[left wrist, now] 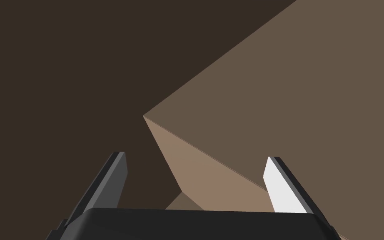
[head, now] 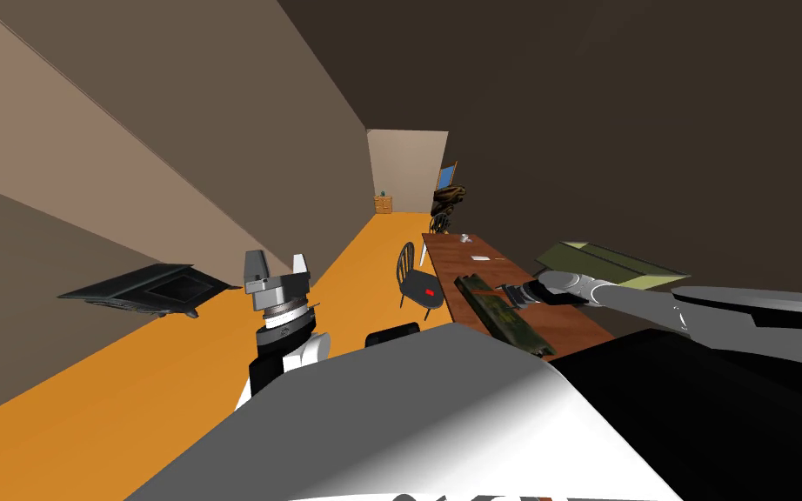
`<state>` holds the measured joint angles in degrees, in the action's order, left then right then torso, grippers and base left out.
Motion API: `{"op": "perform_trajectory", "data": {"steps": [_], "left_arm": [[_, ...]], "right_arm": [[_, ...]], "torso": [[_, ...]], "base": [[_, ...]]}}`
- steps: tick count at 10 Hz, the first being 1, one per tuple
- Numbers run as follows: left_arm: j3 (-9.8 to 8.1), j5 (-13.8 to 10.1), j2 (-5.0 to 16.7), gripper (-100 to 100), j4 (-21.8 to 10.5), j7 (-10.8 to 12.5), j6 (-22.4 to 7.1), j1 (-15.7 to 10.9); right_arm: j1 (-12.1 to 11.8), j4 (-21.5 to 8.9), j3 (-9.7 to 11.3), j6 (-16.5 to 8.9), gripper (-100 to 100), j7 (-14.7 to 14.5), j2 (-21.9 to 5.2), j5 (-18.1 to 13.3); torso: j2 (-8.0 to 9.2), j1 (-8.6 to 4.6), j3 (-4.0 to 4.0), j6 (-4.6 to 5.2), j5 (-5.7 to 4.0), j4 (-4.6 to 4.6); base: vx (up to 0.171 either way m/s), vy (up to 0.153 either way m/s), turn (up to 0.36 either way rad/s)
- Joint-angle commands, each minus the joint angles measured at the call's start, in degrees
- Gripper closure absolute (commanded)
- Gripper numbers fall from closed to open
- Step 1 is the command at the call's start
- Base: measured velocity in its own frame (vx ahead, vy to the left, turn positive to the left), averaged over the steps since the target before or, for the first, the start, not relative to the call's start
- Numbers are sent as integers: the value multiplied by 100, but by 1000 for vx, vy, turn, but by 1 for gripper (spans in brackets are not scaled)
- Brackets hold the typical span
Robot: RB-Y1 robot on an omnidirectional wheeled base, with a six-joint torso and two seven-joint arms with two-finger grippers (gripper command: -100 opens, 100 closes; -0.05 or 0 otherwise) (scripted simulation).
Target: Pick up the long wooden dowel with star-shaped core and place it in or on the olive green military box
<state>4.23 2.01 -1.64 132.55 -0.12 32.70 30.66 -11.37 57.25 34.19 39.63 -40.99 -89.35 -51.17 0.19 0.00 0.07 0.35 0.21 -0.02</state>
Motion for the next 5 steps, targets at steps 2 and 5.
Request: {"op": "perform_trajectory", "data": {"steps": [2, 5], "left_arm": [[0, 0, 0, 0, 0, 0, 0, 0], [0, 0, 0, 0, 0, 0, 0, 0]], "right_arm": [[71, 110, -52, 260, -100, 64, -329, 78], [143, 220, -104, 519, -100, 128, -659, 155]], "torso": [[0, 4, 0, 1, 3, 0], [-2, 10, -1, -1, 3, 0]], "base": [[6, 12, -70], [7, 17, -40]]}}
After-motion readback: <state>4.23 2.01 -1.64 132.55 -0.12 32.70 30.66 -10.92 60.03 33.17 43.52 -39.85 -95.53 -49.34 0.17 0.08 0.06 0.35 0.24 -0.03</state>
